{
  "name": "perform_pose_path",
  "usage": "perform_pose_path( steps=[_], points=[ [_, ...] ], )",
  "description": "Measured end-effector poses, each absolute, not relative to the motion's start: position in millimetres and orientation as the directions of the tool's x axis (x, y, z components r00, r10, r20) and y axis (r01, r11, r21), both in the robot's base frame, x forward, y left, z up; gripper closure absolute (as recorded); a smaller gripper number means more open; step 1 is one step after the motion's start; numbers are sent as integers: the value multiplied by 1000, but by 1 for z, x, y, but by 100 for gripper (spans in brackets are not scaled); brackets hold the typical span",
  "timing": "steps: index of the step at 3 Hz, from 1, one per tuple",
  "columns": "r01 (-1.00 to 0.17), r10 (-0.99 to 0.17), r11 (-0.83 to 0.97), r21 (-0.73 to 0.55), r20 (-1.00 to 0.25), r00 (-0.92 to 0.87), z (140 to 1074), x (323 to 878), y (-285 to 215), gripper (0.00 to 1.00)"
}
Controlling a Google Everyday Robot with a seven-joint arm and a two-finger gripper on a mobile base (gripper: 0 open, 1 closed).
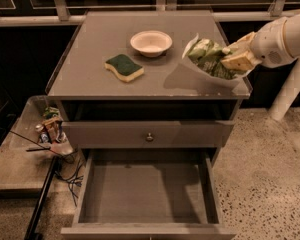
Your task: Place green jalapeno chip bag into middle drawer
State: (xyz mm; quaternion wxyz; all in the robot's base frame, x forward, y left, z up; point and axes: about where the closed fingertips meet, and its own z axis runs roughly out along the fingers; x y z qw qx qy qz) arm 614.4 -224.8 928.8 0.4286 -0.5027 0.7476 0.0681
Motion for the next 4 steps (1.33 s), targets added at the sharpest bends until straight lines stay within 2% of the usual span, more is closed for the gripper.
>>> perform_pose_path(
  steps=[2, 3, 4],
  points=[
    [-796, -718, 462, -391, -692, -77, 944, 532, -224, 100],
    [-783, -695, 508, -359, -708, -127, 927, 495, -227, 100],
    [-805, -687, 524, -277, -696, -207, 871, 459, -219, 100]
  ],
)
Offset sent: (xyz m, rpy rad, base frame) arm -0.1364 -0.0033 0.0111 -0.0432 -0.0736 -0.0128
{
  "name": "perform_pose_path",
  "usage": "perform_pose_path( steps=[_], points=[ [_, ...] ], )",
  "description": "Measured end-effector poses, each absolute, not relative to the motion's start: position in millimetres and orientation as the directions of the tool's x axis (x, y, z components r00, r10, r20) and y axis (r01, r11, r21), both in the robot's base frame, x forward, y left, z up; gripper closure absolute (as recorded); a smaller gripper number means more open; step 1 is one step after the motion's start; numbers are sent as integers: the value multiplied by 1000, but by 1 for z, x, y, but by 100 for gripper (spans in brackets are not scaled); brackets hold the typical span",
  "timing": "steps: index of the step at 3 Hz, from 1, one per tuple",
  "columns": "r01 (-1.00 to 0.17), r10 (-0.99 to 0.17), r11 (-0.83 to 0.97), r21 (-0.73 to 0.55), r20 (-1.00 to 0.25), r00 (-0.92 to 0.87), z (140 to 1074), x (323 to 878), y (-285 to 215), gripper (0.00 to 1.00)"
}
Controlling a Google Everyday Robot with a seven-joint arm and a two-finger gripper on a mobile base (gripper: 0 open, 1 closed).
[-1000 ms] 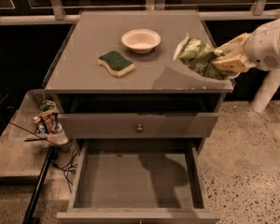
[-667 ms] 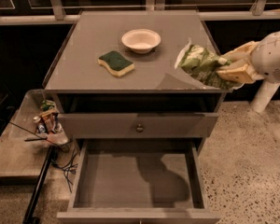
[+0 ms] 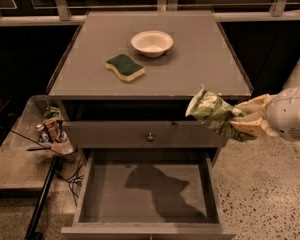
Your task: Place green jalapeno chip bag into middle drawer
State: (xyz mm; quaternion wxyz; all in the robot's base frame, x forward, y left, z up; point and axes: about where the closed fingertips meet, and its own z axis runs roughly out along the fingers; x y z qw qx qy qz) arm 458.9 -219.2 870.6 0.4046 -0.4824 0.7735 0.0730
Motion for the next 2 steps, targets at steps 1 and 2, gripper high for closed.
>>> perform_pose_path(
  steps=[1, 2],
  points=[
    [-806, -687, 523, -277, -696, -207, 871, 459, -219, 100],
    [-815, -694, 510, -276, -691, -200, 868, 461, -212, 100]
  ],
)
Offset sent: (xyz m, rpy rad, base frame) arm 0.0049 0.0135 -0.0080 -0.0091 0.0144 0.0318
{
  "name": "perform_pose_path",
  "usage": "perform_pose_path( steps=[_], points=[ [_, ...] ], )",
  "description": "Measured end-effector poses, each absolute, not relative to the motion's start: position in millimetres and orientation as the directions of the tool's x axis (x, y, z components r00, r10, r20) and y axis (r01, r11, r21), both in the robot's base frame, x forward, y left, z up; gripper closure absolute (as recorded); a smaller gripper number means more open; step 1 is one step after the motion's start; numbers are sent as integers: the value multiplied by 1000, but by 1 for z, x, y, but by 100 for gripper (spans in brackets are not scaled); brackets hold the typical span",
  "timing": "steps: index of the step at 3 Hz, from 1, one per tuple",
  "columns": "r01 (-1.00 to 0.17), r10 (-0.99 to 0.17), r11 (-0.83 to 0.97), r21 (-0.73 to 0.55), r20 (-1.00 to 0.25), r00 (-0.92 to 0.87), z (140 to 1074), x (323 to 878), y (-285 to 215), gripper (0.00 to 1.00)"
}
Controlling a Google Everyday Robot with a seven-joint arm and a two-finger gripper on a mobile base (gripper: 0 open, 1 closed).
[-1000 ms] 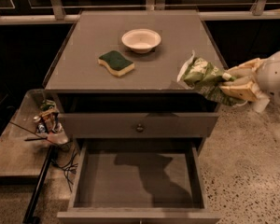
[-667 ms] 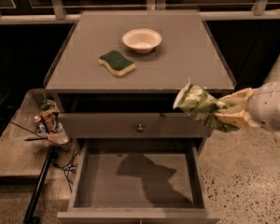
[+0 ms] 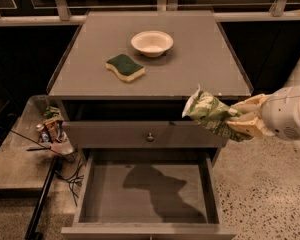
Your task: Place green jalapeno chip bag into middle drawer
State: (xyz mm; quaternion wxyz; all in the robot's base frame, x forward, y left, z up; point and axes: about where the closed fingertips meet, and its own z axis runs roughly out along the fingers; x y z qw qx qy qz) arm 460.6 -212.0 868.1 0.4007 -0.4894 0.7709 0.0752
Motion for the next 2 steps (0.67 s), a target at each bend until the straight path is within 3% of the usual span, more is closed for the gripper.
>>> perform_pose_path(
  steps=[2],
  points=[
    [-901, -691, 426, -87, -674, -262, 748, 451, -169, 100]
  ],
)
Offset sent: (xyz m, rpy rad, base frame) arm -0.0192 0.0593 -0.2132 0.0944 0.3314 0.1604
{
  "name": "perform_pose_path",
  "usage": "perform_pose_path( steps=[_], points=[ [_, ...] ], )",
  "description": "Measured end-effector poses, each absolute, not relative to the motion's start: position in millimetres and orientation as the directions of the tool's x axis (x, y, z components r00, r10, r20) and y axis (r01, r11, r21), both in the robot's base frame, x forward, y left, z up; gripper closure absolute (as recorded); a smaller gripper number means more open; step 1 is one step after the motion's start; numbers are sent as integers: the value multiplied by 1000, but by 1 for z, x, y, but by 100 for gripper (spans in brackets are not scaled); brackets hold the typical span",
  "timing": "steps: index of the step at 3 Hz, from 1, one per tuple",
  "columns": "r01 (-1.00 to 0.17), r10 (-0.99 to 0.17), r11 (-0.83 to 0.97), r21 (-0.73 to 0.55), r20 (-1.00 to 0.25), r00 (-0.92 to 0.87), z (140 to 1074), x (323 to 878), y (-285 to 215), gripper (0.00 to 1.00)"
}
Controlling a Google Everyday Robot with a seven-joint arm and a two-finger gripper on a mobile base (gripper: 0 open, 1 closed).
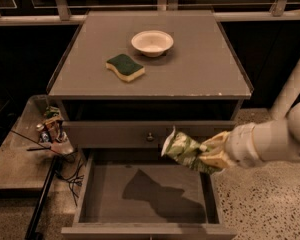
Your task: Place green jalapeno chip bag into middle drawer
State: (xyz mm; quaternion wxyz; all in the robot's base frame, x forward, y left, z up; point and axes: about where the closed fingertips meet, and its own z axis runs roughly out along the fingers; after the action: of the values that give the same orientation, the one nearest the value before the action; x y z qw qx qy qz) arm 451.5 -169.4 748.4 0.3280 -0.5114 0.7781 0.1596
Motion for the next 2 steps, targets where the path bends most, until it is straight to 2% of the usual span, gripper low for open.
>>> perform_pose_path(
  steps=[1, 2],
  points=[
    [-912, -677, 410, -25, -678, -286, 687, 448, -160, 100],
    [-910, -652, 414, -21, -704, -281, 646, 450, -153, 100]
  ],
)
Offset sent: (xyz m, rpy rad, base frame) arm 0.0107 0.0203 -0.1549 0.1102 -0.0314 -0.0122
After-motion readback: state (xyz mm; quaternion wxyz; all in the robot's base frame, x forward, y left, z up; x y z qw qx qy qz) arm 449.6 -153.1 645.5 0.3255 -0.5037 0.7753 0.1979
